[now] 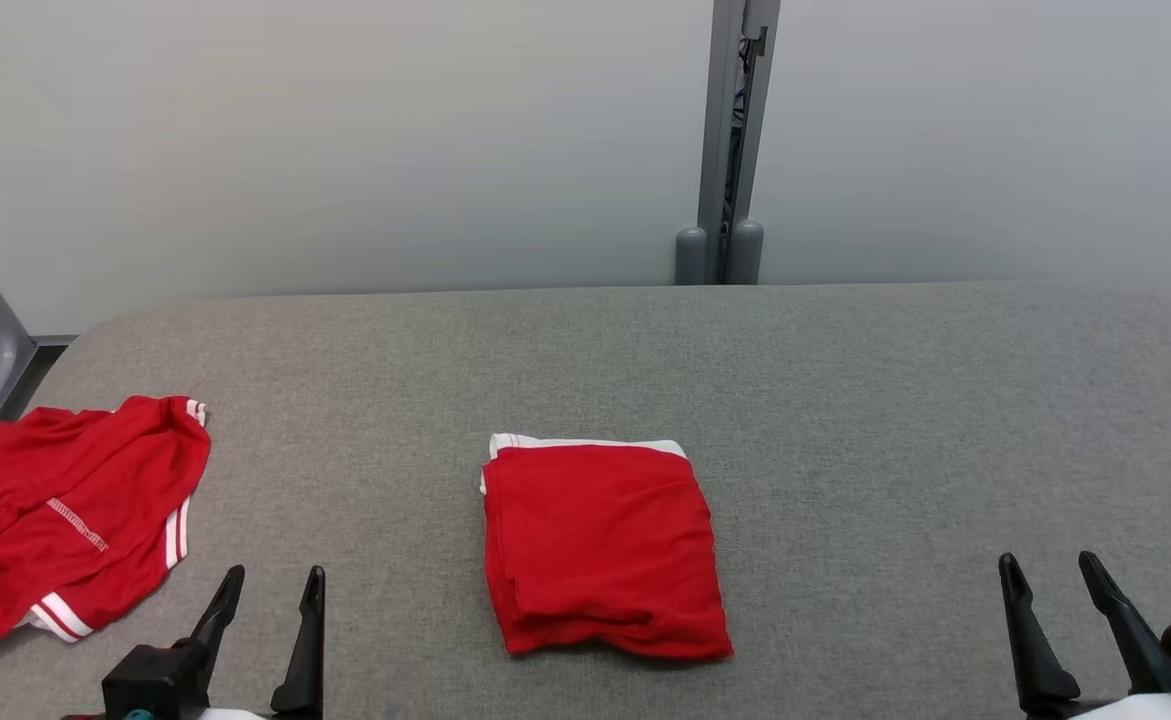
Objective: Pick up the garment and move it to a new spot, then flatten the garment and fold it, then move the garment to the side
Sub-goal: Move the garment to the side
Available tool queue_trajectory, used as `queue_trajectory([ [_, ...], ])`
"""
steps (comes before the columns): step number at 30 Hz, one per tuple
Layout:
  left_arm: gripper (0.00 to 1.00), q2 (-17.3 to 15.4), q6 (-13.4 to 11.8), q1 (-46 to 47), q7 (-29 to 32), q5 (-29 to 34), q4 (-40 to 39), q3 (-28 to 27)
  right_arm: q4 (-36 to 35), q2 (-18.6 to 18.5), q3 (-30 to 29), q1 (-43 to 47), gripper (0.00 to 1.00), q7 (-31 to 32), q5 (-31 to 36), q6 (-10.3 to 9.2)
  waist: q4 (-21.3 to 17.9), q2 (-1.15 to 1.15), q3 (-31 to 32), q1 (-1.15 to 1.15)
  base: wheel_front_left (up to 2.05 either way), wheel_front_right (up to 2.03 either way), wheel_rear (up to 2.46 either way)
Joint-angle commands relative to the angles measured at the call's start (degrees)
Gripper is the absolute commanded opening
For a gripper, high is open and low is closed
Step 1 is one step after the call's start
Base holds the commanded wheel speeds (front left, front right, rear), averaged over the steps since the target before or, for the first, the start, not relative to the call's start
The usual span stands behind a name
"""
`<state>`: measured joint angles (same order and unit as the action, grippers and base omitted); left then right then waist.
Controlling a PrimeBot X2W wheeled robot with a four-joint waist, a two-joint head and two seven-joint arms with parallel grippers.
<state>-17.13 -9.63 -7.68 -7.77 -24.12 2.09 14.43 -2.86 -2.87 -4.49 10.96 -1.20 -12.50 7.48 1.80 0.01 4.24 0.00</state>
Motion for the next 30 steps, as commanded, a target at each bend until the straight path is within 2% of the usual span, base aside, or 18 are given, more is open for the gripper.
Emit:
queue_trajectory([
  [1,1.00,-0.3,0.2,1.7,-0.2,0.1,0.0,0.1,0.1,-0.1,0.2,-1.6,1.00,0.0,0.6,0.03,0.8,-0.01,-0.8,0.00,0.00,0.00,0.00],
  [8,1.00,0.6,0.9,5.5,-0.9,0.5,-0.3,1.0,5.2,-1.3,4.9,-8.7,1.00,1.6,0.0,0.03,4.3,-0.01,-5.9,0.00,0.00,0.00,0.00],
  [17,1.00,2.5,3.5,12.6,-3.4,0.7,3.2,3.0,18.7,-2.4,18.4,-20.9,1.00,4.7,-4.4,0.02,8.3,-0.01,-14.0,0.00,0.00,0.00,0.00],
  [30,1.00,3.6,4.8,17.2,-5.5,0.7,7.7,3.6,32.0,-3.0,28.0,-27.6,1.00,10.2,-13.2,0.03,9.3,-0.01,-16.0,0.00,0.00,0.00,0.00],
])
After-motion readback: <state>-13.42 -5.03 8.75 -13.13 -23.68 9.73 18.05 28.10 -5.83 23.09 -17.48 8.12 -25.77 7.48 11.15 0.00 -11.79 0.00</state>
